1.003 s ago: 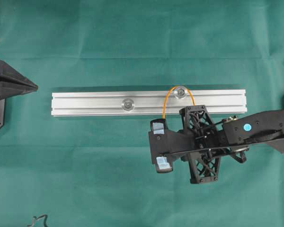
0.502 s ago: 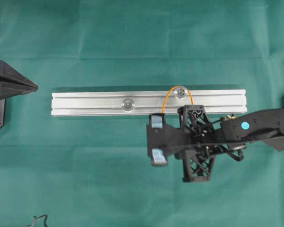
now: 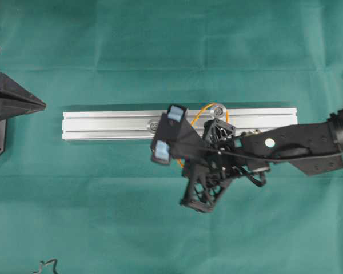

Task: Hook the rubber onto the shaft.
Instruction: 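Rotate the right gripper and stretch the band toward the left peg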

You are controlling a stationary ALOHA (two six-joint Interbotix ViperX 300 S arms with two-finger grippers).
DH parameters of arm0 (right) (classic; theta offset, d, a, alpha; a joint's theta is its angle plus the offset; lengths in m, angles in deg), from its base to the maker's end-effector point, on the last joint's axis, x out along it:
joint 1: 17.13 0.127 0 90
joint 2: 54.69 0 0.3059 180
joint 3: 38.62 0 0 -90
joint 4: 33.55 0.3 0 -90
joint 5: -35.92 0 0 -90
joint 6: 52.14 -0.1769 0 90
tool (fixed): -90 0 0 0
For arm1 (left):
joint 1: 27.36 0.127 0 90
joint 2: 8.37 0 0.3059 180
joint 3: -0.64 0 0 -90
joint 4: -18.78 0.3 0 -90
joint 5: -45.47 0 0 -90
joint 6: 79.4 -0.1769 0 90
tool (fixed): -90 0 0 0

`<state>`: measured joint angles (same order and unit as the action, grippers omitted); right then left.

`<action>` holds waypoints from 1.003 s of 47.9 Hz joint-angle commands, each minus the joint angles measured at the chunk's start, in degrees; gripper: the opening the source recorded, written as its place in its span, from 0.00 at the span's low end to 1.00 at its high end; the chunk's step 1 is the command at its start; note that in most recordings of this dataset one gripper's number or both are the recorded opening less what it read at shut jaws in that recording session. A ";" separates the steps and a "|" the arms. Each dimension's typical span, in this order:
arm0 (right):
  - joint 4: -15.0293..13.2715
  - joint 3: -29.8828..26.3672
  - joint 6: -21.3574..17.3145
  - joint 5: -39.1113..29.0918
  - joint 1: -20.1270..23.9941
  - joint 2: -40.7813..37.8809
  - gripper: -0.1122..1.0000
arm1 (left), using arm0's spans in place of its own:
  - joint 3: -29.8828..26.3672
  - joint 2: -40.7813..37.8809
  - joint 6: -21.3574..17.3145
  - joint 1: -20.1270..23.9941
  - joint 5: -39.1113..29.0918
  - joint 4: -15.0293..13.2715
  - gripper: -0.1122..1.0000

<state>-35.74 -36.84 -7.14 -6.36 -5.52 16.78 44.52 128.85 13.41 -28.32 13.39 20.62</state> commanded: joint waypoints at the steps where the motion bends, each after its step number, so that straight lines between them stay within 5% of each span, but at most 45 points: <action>1: -0.09 -2.37 -2.64 -0.44 -0.53 0.44 0.15 | -1.49 -0.44 0.00 0.18 0.35 0.18 0.12; 34: -0.18 -2.72 -24.52 -5.45 -5.54 0.18 0.15 | -1.49 -0.44 0.00 0.18 0.35 0.18 0.12; 48: -0.18 -2.81 -28.65 -5.89 -5.89 0.18 0.15 | -1.49 -0.44 0.00 0.18 0.35 0.18 0.12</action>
<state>-35.83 -38.16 -35.44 -12.16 -11.06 16.08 44.52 128.85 13.41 -28.32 13.39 20.62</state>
